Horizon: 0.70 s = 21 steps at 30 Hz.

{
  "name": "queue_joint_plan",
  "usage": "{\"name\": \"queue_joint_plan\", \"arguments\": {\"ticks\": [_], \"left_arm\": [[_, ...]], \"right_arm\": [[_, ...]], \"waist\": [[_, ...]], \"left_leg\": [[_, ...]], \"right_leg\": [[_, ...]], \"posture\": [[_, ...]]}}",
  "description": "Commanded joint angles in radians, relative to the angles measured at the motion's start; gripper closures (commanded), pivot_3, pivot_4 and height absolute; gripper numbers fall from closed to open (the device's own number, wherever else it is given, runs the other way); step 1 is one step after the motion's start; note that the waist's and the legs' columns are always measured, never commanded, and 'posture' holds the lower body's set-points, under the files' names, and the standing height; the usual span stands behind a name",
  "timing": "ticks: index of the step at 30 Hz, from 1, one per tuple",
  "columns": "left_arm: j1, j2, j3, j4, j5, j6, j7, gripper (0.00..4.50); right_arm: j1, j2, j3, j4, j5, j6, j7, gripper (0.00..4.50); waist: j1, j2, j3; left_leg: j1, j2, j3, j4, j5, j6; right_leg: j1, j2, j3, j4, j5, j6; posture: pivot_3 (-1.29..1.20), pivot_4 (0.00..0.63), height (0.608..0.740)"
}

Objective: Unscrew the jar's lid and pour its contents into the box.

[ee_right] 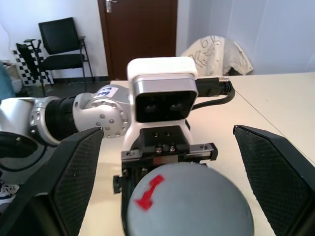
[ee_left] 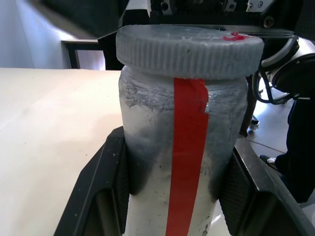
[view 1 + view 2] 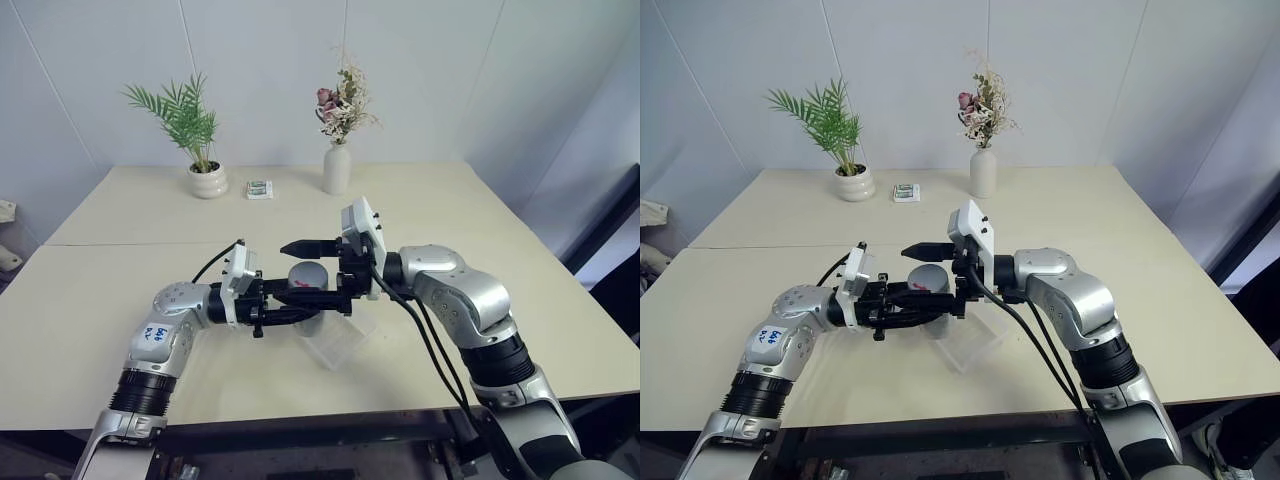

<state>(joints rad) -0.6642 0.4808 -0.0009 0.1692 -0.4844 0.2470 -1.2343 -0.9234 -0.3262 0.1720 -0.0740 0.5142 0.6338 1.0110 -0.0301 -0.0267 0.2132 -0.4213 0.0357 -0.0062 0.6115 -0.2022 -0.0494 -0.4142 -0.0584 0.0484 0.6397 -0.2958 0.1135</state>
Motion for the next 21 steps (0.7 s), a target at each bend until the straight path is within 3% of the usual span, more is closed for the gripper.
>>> {"name": "queue_joint_plan", "arguments": {"ticks": [1,21], "left_arm": [[-0.019,-0.002,0.006,-0.040,-0.006,-0.009,0.005,2.55],[0.002,0.010,0.016,-0.051,-0.014,-0.005,0.010,2.55]], "right_arm": [[-0.012,0.002,0.004,0.006,-0.026,-0.018,-0.022,0.04],[-0.016,-0.041,-0.086,0.046,0.009,-0.015,-0.013,0.04]], "waist": [[0.000,0.000,0.000],[0.000,0.000,0.000]], "left_leg": [[0.000,0.000,0.000,0.000,0.000,0.000],[0.000,0.000,0.000,0.000,0.000,0.000]], "right_leg": [[0.000,0.000,0.000,0.000,0.000,0.000],[0.000,0.000,0.000,-0.001,0.000,0.000]], "posture": [[0.00,0.150,0.740],[0.00,0.150,0.740]]}}
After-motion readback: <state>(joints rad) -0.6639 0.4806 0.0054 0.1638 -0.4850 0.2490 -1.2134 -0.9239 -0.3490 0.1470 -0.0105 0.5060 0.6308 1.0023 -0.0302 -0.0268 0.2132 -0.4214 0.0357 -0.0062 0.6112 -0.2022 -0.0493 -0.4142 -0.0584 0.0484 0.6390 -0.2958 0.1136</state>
